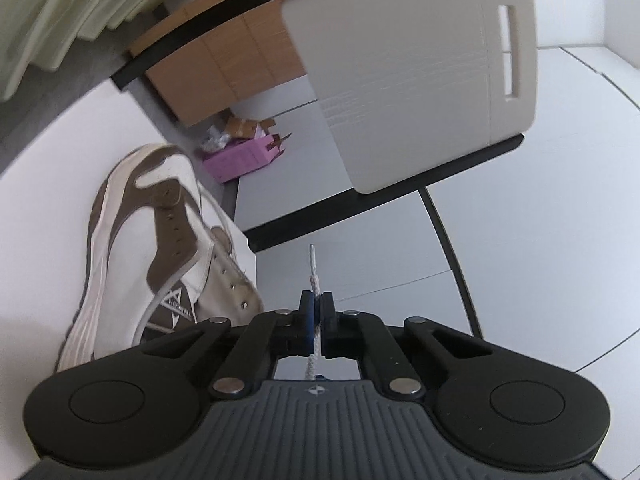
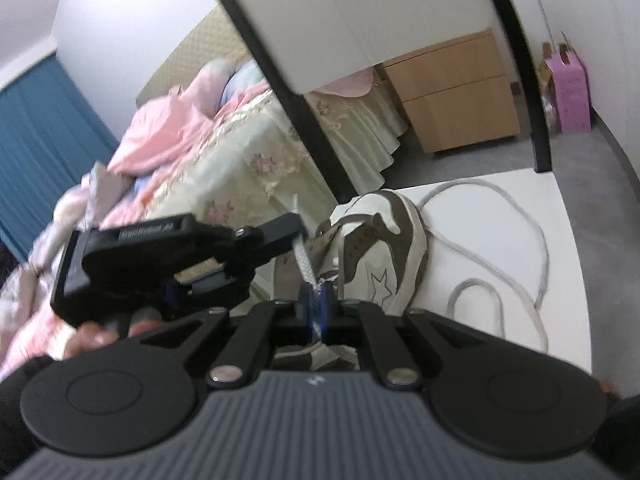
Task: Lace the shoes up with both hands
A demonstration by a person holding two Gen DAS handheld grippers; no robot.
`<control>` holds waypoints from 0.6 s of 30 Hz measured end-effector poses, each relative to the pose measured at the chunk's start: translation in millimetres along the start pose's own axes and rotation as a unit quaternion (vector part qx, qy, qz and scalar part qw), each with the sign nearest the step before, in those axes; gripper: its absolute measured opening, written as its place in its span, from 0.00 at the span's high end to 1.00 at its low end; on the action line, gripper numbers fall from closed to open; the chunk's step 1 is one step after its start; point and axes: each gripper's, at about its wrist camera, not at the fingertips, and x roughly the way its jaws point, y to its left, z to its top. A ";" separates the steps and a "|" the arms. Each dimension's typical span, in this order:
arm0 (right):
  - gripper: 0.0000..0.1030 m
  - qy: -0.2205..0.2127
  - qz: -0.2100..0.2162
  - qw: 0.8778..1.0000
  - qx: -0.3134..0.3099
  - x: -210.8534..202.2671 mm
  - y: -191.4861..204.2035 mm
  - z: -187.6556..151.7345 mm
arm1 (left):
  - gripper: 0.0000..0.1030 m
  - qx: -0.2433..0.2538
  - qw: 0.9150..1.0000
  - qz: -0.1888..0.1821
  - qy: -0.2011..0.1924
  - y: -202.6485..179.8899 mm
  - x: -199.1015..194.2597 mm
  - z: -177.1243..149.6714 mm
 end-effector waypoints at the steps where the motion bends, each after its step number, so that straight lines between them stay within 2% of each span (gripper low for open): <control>1: 0.87 -0.005 0.003 1.000 0.013 -2.3 -3.5 1.1 | 0.97 0.010 1.000 0.003 -0.002 -2.8 -0.2 -0.1; 2: 0.84 -0.010 0.007 1.000 0.026 -4.5 -7.1 2.3 | 0.97 0.017 1.000 0.004 -0.003 -4.9 0.8 0.0; 4: 0.71 -0.023 0.014 0.999 0.045 -9.3 -12.8 5.6 | 0.97 0.026 1.000 0.006 0.003 -6.0 2.0 -1.2; 5: 0.69 -0.031 0.017 0.998 0.051 -11.6 -14.8 7.7 | 0.97 0.030 0.999 0.009 0.007 -6.4 1.6 -2.3; 7: 0.68 -0.044 0.026 0.998 0.040 -14.8 -12.8 12.7 | 0.97 0.037 0.999 0.009 0.014 -7.3 0.9 -4.2; 9: 0.68 -0.042 0.021 0.999 0.001 -13.5 -4.2 15.7 | 0.97 0.042 0.999 0.004 0.020 -8.2 0.5 -5.7; 12: 0.68 -0.025 -0.011 0.997 -0.077 -2.3 12.2 12.6 | 0.97 0.044 0.999 0.003 0.027 -8.6 2.1 -6.7; 14: 0.68 -0.012 -0.014 0.996 -0.089 6.0 15.2 9.6 | 0.97 0.043 0.999 0.000 0.030 -8.2 2.3 -7.3; 17: 0.75 -0.005 -0.014 0.996 -0.091 14.3 14.4 6.1 | 0.97 0.044 0.998 -0.003 0.033 -8.4 2.9 -7.6; 18: 0.89 -0.004 -0.016 0.996 -0.091 16.6 13.7 5.3 | 0.97 0.044 0.998 -0.005 0.034 -8.6 3.0 -7.7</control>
